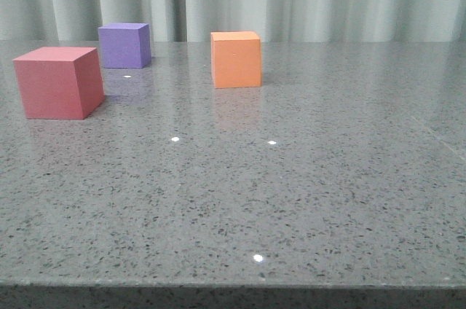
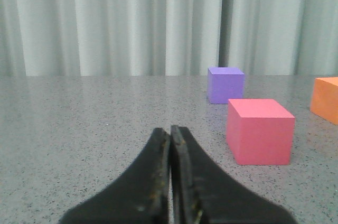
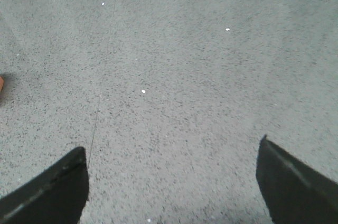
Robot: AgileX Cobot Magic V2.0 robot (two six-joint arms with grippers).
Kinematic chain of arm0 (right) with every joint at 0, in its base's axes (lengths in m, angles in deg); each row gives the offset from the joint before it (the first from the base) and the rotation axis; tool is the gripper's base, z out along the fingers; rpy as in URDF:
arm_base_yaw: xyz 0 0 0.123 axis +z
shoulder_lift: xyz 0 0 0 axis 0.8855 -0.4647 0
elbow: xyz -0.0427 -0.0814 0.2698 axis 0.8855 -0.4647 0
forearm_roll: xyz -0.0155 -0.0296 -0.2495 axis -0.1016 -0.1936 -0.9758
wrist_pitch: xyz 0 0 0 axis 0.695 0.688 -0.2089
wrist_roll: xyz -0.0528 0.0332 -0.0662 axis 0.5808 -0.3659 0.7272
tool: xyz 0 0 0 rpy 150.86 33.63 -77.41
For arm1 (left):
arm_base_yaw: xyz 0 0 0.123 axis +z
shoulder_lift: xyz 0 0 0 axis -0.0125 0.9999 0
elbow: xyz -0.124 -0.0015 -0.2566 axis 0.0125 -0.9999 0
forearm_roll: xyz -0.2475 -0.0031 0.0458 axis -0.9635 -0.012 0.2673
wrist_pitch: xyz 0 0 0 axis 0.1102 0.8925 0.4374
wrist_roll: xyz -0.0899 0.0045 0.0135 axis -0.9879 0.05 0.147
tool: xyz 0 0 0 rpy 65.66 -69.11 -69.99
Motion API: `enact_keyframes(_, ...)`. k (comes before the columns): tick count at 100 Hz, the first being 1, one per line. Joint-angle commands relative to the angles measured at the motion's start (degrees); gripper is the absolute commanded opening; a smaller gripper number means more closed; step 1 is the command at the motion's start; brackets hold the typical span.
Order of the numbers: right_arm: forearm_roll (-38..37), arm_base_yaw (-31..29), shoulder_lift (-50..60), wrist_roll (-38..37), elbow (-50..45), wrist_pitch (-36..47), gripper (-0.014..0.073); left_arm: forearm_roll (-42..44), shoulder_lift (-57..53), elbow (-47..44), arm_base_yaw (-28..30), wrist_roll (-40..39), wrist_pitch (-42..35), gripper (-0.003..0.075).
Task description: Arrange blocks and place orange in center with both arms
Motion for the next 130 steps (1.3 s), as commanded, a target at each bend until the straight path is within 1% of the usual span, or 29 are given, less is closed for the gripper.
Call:
enact_keyframes(1, -0.67, -0.89, 5.8, 0.02, -3.12, 6.59, 0.0636, 0.06, -2.09, -2.37, 0.1, -0.03, -4.7, -0.002)
enact_keyframes(14, -0.61, -0.89, 11.27, 0.02, -8.68, 8.96, 0.0636, 0.06, -2.09, -2.37, 0.1, -0.03, -4.7, -0.002)
enact_keyframes(32, -0.6, -0.89, 14.36, 0.02, -10.94, 12.59, 0.0629, 0.06, -2.09, -2.37, 0.1, -0.03, -5.05, -0.002)
enact_keyframes(39, -1.01, -0.89, 14.36, 0.02, -10.94, 12.97, 0.0575, 0.06, -2.09, -2.37, 0.1, -0.03, -5.05, -0.002)
enact_keyframes(46, -1.26, -0.89, 14.36, 0.02, -10.94, 12.98, 0.0462, 0.06, -2.09, -2.16, 0.1, -0.03, -5.05, -0.002)
enact_keyframes(51, -1.26, -0.89, 14.36, 0.02, -10.94, 12.98, 0.034, -0.38, -2.09, -1.77, 0.1, -0.03, -5.05, -0.002)
enact_keyframes(53, -1.26, -0.89, 14.36, 0.02, -10.94, 12.92, 0.0307, -0.51, -2.09, -1.41, 0.1, -0.03, -5.05, -0.002)
enact_keyframes(58, -1.26, -0.89, 14.36, 0.02, -10.94, 12.87, 0.0174, -1.46, -2.09, -0.44, 0.1, -0.03, -4.77, -0.002)
enact_keyframes(60, -1.26, -0.89, 14.36, 0.02, -10.94, 12.87, 0.0141, -2.04, -2.09, 0.11, 0.1, -0.03, -4.61, -0.002)
enact_keyframes(65, -1.26, -0.89, 14.36, 0.02, -10.94, 12.87, 0.0018, -2.96, -1.87, 1.63, 0.1, -0.03, -3.68, -0.002)
enact_keyframes(67, -1.26, -0.89, 14.36, 0.02, -10.94, 12.87, -0.0009, -3.06, -1.72, 2.42, 0.1, -0.03, -3.23, -0.002)
enact_keyframes(70, -1.26, -0.89, 14.36, 0.02, -10.94, 12.87, -0.0074, -3.11, -1.49, 3.54, 0.1, -0.03, -2.41, -0.002)
enact_keyframes(85, -1.26, -0.89, 14.36, 0.02, -10.94, 12.82, -0.0069, -3.11, 1.7, 11.26, 0.1, -0.03, 3.94, -0.002)
enact_keyframes(98, -1.26, -0.89, 14.36, 0.02, -10.94, 12.82, -0.0069, -3.85, 7.88, 19.87, 0.1, -0.03, 9.75, -0.002)
enact_keyframes(105, -1.26, -0.89, 14.36, 0.02, -10.94, 12.82, -0.0069, -4.77, 12.33, 25.13, 0.1, -0.03, 14.37, -0.002)
enact_keyframes(117, -1.26, -0.89, 14.36, 0.02, -10.94, 12.82, -0.0069, -7.08, 21.09, 35.37, 0.1, -0.03, 25.51, -0.002)
enact_keyframes(130, -1.26, -0.89, 14.36, 0.02, -10.94, 12.82, -0.0069, -7.82, 30.44, 45.75, 0.0, -0.03, 33.39, -0.002)
